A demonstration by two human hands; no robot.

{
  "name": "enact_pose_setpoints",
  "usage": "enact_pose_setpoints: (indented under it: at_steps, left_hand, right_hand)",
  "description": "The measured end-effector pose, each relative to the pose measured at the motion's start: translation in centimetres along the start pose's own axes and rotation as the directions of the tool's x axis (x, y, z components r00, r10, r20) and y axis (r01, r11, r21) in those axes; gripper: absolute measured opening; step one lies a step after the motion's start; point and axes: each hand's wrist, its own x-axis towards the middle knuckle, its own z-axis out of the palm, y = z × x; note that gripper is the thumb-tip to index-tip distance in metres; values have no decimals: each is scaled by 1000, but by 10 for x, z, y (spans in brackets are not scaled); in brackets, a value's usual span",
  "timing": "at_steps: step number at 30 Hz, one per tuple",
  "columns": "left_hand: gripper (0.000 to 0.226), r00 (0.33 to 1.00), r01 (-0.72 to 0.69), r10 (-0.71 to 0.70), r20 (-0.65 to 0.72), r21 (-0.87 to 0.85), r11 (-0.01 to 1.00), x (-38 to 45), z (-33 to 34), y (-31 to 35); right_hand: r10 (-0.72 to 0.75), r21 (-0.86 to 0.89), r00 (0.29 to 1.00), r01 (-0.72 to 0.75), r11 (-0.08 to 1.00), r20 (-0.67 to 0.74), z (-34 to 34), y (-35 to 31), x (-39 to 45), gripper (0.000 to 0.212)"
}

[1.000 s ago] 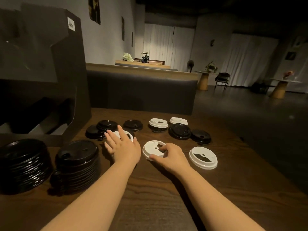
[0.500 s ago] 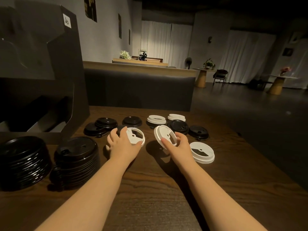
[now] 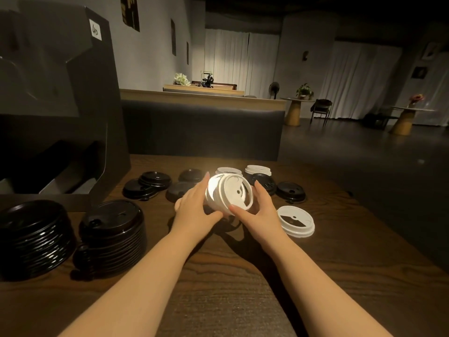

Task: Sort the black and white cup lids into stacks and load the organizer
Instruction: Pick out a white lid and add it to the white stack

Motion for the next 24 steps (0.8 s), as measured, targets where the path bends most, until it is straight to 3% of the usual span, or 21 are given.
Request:
enact_pose_setpoints:
  at_steps: [3,9,16,21,24]
  left_hand:
    - [102,998,-27,28,55,-22,999,0,1,1]
    - [97,994,-64,69,82,-62,996,-2,-3,-2]
    - [96,974,-55,74,216,-91,994,-3,-3,-4]
    - [84,957,96,-9,291,-287,953,-4,4,-3]
    - [64,962,225,-117,246,-479,848,4,8,-3]
  right_hand:
    - [-31,-16,999,32,999,18,0,0,0,90]
    - [-110,-128,992,117,985,65,-4,-2,-2,82]
    - [-130,-212,986,149,966,101,-5,-2,-5,83]
    - [-119,-152,992,122,981,34,-10,-3,-3,84]
    - [-138,-173,985,154,973,100,-11,-4,-4,84]
